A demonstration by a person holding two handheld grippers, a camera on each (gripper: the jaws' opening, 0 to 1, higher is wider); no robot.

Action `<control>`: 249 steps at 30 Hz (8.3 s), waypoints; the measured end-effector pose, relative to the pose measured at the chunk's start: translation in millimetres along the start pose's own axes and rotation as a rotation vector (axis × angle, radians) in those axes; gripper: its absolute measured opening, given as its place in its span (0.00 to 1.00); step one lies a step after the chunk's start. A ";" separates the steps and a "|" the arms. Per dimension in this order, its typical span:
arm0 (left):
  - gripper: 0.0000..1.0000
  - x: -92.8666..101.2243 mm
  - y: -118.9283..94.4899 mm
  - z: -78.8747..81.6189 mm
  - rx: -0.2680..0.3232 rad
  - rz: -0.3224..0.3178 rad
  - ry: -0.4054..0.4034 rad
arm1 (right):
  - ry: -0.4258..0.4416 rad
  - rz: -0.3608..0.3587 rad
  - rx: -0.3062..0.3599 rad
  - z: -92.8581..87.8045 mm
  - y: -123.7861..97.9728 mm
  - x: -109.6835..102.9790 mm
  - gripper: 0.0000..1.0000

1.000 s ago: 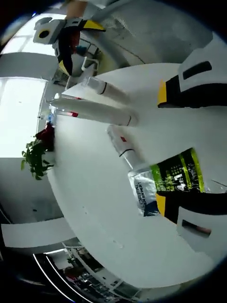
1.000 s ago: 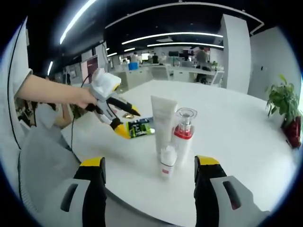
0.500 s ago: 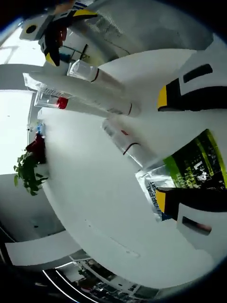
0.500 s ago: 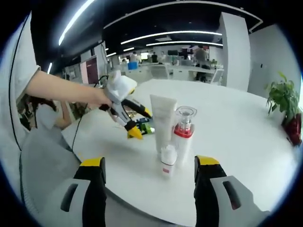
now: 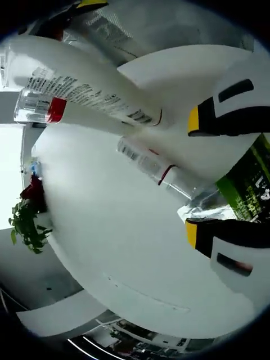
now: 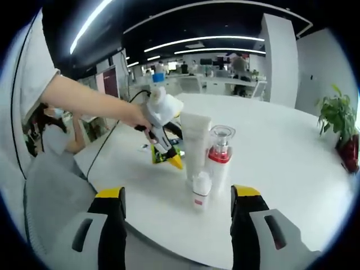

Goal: Arrange the skincare products in the storage area until every visible bottle or jar stands upright without overlapping.

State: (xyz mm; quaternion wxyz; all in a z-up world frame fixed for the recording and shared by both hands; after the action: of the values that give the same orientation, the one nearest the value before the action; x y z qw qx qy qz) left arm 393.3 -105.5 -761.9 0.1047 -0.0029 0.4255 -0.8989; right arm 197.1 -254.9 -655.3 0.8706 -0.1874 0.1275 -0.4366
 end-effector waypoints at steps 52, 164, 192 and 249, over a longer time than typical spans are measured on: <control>0.23 -2.2 -44.9 -4.8 0.022 0.067 -0.154 | -0.023 0.004 0.013 2.3 0.4 -2.4 0.75; 0.37 157.1 -243.8 81.5 0.800 -0.104 -0.396 | 0.053 0.769 0.283 63.7 42.5 -102.9 0.21; 0.21 166.2 -226.9 87.1 0.693 -0.085 -0.294 | 0.002 0.759 0.273 60.1 30.4 -98.4 0.22; 0.19 157.1 -99.1 27.7 0.355 -0.061 -0.104 | -0.360 0.505 -0.229 -51.6 109.6 -57.2 0.22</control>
State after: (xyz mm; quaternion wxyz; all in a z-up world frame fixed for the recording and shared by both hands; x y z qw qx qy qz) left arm 223.9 -95.6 -681.5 0.0981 -0.0437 0.2537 -0.9613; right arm 221.8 -159.7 -746.2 0.9331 -0.3209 0.0622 -0.1496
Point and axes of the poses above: the point that each gripper's makers call its tool centre point, and the gripper's own axes: y roughly forward along the fingers, x roughly to its right, z roughly out of its top, the point moved 6 cm from there along -y, roughly backward along the fingers, and after that the axes turned 4 degrees about x, right-handed, at the moved point
